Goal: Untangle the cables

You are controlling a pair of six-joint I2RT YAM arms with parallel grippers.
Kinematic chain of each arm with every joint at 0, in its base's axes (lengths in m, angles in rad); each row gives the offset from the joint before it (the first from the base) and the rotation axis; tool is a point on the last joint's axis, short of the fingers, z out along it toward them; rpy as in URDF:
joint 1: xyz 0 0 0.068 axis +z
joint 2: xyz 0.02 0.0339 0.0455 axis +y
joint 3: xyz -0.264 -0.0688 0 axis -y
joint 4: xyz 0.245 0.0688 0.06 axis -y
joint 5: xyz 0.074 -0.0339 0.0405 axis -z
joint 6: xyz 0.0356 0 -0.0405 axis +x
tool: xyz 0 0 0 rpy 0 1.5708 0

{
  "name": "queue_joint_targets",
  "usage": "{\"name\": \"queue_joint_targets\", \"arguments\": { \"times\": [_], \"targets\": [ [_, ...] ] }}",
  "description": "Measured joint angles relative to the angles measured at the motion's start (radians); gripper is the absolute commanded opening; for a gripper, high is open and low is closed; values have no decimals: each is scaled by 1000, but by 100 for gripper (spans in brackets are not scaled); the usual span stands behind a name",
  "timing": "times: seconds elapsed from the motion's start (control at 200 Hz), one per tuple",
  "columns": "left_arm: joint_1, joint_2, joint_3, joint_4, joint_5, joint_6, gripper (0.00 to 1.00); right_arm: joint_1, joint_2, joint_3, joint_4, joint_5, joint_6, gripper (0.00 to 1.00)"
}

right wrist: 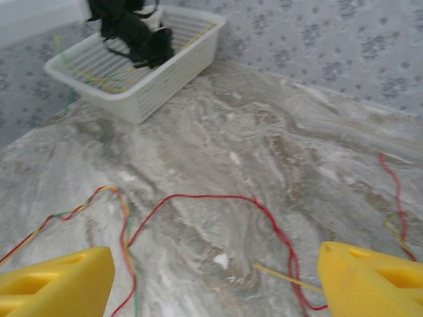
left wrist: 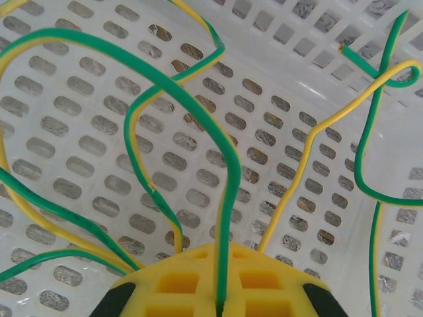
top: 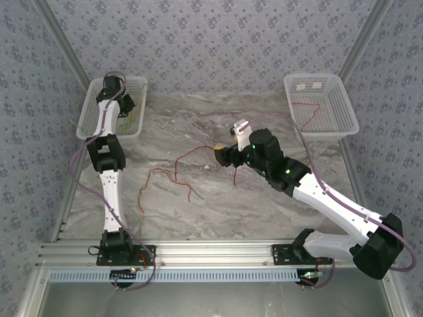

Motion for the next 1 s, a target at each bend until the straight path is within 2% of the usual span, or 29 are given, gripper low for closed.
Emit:
{"name": "queue_joint_targets", "arguments": {
  "times": [0.085,0.18,0.21,0.29,0.3,0.32,0.335,0.425,0.555,0.685,0.75,0.855,0.999],
  "targets": [
    [-8,-7,0,-1,-15,15,50,-103,42,19,-23,-38,52,88],
    [-28,-32,-1,-4,-47,34,63,-261,187,133,-120,-95,108,76],
    [-34,-43,-1,-5,-58,37,68,-308,246,181,-154,-111,126,75],
    [-52,-85,-5,-12,-89,51,72,-413,410,293,-226,-142,160,74],
    [-54,-93,-5,-13,-95,50,76,-420,423,301,-234,-141,164,73],
    [-59,-104,-5,-15,-101,59,94,-438,462,322,-256,-141,166,72],
    [-61,-114,-5,-16,-109,59,98,-449,484,336,-273,-139,172,70],
    [-80,-185,-7,-27,-143,80,99,-479,631,418,-382,-129,188,66],
    [-100,-300,-7,-33,-166,99,99,-473,783,503,-466,-127,187,60],
    [-110,-406,-14,-47,-172,117,99,-423,854,575,-509,-104,147,61],
    [-117,-484,-75,-44,-179,133,99,-373,855,581,-507,-100,116,61],
    [-132,-697,-369,50,-174,143,99,-289,855,592,-499,-126,56,62],
    [-175,-1086,-981,290,-166,135,99,-210,864,628,-497,-153,-61,65]
  ]
}}
